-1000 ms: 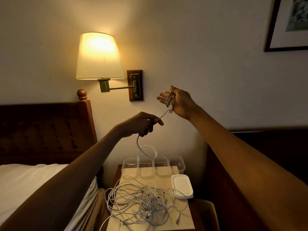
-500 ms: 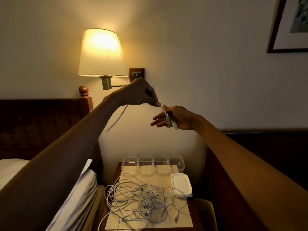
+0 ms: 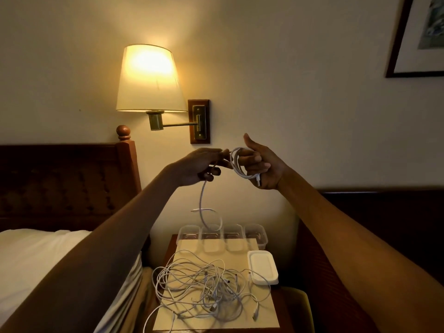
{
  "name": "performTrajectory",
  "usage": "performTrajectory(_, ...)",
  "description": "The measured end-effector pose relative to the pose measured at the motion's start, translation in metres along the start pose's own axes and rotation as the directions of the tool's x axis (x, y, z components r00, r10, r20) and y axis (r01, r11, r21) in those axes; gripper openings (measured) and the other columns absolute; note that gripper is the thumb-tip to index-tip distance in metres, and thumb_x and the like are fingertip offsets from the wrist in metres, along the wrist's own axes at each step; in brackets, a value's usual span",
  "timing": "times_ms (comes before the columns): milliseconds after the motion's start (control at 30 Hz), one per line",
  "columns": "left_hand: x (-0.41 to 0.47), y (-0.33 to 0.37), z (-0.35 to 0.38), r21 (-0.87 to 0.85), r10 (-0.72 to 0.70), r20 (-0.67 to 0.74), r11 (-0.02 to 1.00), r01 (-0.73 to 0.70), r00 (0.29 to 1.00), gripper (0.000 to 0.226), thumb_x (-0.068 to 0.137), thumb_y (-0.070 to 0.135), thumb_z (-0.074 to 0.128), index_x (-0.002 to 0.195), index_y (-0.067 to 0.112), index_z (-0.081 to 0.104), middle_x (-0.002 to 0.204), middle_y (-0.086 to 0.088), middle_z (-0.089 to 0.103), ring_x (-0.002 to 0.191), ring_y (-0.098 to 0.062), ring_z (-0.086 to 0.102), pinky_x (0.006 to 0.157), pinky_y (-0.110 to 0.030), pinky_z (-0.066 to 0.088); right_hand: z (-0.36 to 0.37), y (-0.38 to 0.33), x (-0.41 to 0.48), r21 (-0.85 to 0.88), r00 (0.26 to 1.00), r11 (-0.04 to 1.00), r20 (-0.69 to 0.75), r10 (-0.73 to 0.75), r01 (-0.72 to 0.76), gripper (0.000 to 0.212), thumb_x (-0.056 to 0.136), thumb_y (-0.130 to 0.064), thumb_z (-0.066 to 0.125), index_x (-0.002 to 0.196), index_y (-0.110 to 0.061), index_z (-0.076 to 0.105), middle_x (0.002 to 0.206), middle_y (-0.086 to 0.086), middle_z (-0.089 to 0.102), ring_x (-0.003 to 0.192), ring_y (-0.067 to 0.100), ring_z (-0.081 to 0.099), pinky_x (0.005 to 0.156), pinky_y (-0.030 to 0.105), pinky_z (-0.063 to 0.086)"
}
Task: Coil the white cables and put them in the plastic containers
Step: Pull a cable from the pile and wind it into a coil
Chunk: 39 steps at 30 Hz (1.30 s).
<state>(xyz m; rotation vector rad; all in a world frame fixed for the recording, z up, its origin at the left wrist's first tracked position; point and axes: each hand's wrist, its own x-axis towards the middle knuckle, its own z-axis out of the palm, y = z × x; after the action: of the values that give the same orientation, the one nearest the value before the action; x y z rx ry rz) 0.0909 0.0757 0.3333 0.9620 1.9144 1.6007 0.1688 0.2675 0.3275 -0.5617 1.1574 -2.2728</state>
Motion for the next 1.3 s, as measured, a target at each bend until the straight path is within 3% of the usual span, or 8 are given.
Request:
performTrajectory(100,-0.003,-0.004,0.007,-0.101,0.0,0.096,0.995,0.01,0.995,0.047,0.096,0.045,0.054,0.126,0.009,0.055,0.1,-0.003,0.066,0.059,-0.008,0.038,0.046,-0.016,0.027,0.002,-0.001,-0.003,-0.043,1.0,0.999,-0.01,-0.007,0.007,0.07,0.1,-0.057,0.025,0.06,-0.008,0.056,0.049,0.001,0.055,0.031,0.007,0.048,0.031,0.012,0.037)
performTrajectory(333,-0.004,-0.005,0.01,-0.268,0.081,0.139,0.962,-0.042,0.987,0.018,0.096,0.026,0.056,0.107,0.014,0.064,0.098,-0.003,0.066,0.052,-0.007,0.033,0.044,-0.012,0.029,0.011,-0.005,-0.006,-0.12,0.991,0.993,-0.132,-0.033,0.017,0.061,0.098,-0.059,0.03,0.076,-0.008,0.056,0.046,-0.002,0.05,0.028,0.006,0.045,0.03,0.009,0.032)
performTrajectory(533,-0.001,-0.006,0.014,-0.199,0.111,0.126,0.976,-0.084,0.986,0.013,0.087,0.019,0.062,0.095,0.01,0.064,0.084,-0.004,0.06,0.052,-0.006,0.034,0.044,-0.013,0.028,0.019,0.0,-0.011,-0.299,0.907,0.954,-0.39,-0.156,0.035,0.069,0.09,-0.067,0.039,0.052,-0.014,0.059,0.044,-0.004,0.05,0.028,0.006,0.042,0.032,0.006,0.032)
performTrajectory(867,0.003,-0.005,0.005,-0.096,0.174,0.119,0.982,-0.163,0.978,0.009,0.09,0.012,0.059,0.093,0.005,0.065,0.072,-0.001,0.056,0.055,-0.007,0.036,0.045,-0.015,0.029,0.016,-0.001,-0.003,-0.453,0.794,0.891,-0.542,-0.276,0.0,0.057,0.086,-0.067,0.049,0.073,-0.011,0.052,0.053,0.001,0.054,0.035,0.008,0.047,0.039,0.011,0.043)
performTrajectory(1000,0.004,-0.004,0.003,-0.02,0.162,0.063,0.987,-0.161,0.985,0.011,0.094,0.013,0.058,0.094,0.005,0.064,0.075,-0.003,0.059,0.054,-0.008,0.035,0.046,-0.017,0.028,0.014,-0.002,0.001,-0.359,0.852,0.933,-0.48,-0.208,0.026,0.054,0.092,-0.063,0.039,0.074,-0.012,0.049,0.047,-0.004,0.045,0.03,0.006,0.036,0.032,0.011,0.033)
performTrajectory(1133,0.001,-0.017,-0.014,-0.012,0.118,-0.045,0.993,-0.119,0.992,0.029,0.092,0.027,0.062,0.111,0.006,0.066,0.078,-0.003,0.06,0.055,-0.007,0.04,0.047,-0.018,0.031,0.006,-0.019,-0.007,-0.156,0.887,0.973,-0.406,-0.221,0.171,0.063,0.097,-0.058,0.031,0.056,-0.013,0.048,0.046,-0.004,0.045,0.029,0.005,0.035,0.03,0.011,0.029)
performTrajectory(1233,-0.003,-0.034,-0.032,-0.018,0.085,-0.077,0.996,-0.087,0.993,0.029,0.097,0.029,0.055,0.111,0.006,0.066,0.067,0.0,0.047,0.058,-0.01,0.037,0.048,-0.021,0.031,-0.001,-0.037,-0.014,-0.166,0.802,0.946,-0.502,-0.324,0.278,0.058,0.103,-0.049,0.03,0.064,-0.011,0.05,0.055,-0.002,0.048,0.038,0.003,0.038,0.038,0.011,0.03)
performTrajectory(1300,-0.003,-0.042,-0.034,0.098,0.096,-0.103,0.991,-0.086,0.99,0.026,0.1,0.024,0.053,0.112,0.009,0.069,0.071,-0.002,0.05,0.06,-0.012,0.04,0.05,-0.022,0.033,-0.002,-0.041,-0.012,-0.246,0.749,0.924,-0.542,-0.382,0.294,0.049,0.105,-0.04,0.029,0.074,-0.009,0.052,0.066,0.003,0.052,0.048,0.007,0.044,0.046,0.015,0.038)
